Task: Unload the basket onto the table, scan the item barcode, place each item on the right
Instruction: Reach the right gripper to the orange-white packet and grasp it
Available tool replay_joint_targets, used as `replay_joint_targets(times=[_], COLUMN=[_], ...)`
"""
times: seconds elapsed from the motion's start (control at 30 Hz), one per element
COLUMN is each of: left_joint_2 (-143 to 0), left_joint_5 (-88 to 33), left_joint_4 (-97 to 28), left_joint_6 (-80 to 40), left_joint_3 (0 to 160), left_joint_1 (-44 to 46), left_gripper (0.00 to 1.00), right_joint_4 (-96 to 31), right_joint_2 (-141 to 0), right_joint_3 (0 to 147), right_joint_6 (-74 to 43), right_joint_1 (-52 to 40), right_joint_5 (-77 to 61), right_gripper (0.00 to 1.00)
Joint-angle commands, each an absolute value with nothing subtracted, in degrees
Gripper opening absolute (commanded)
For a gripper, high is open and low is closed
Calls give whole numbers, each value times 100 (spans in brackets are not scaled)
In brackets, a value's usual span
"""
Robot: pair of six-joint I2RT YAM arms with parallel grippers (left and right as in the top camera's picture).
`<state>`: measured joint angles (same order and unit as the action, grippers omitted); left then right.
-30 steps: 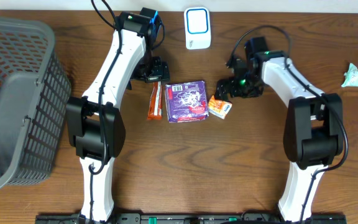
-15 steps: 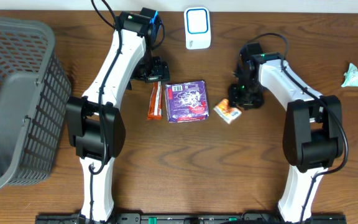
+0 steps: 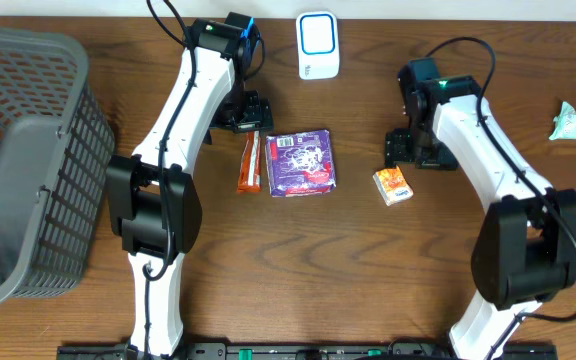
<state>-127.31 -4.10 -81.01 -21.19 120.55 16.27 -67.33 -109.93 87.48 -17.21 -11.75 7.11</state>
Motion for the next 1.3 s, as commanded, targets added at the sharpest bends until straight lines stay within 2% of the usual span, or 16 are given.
replay_joint_targets(times=[0.0,0.1,0.23,0.4,0.5,0.9,0.97,1.1,1.2,1.27], left_joint_2=[-12805,-12805,-12805,-12805,-12805,-12805,-12805,-12805,-12805,-12805], left_joint_5=[-338,-338,-338,-338,-338,-338,-338,-338,-338,-338], left_joint_4=[-8136,-8136,-8136,-8134,-8136,-8136,-8136,-8136,-8136,-8136], left_joint_6=[-2169,-2169,-2169,-2169,-2169,-2171,-2171,-2169,-2171,-2171], left_joint_3=[12022,12022,12022,12022,12022,12022,12022,12022,12022,12022], left_joint_1=[1603,1603,1603,1603,1603,1603,1603,1603,1603,1603], left_gripper=[98,98,98,98,98,98,98,98,98,98], right_joint_4=[-6928,-6886,-6381,-5833,-5627,-4836,-4840,-4886,-5017,-5122], right_joint_2=[-10995,-11010,-11026,-11030,-11032,-11037,-11037,-11037,-11037,-11037], right_joint_3=[8764,8619,8296,7795,7548,6840,6796,6952,7266,7535], right_joint_6=[-1494,-1546,-1734,-1732,-1734,-1708,-1706,-1712,-1712,-1710], right_joint_1=[-1568,-1850,-2078,-2268,-2305,-2303,-2303,-2292,-2279,-2215], right_joint_5=[609,934,1568,1743,1907,2078,2165,1782,1157,637], right_gripper=[83,80,71,67,59,51,46,25,21,13])
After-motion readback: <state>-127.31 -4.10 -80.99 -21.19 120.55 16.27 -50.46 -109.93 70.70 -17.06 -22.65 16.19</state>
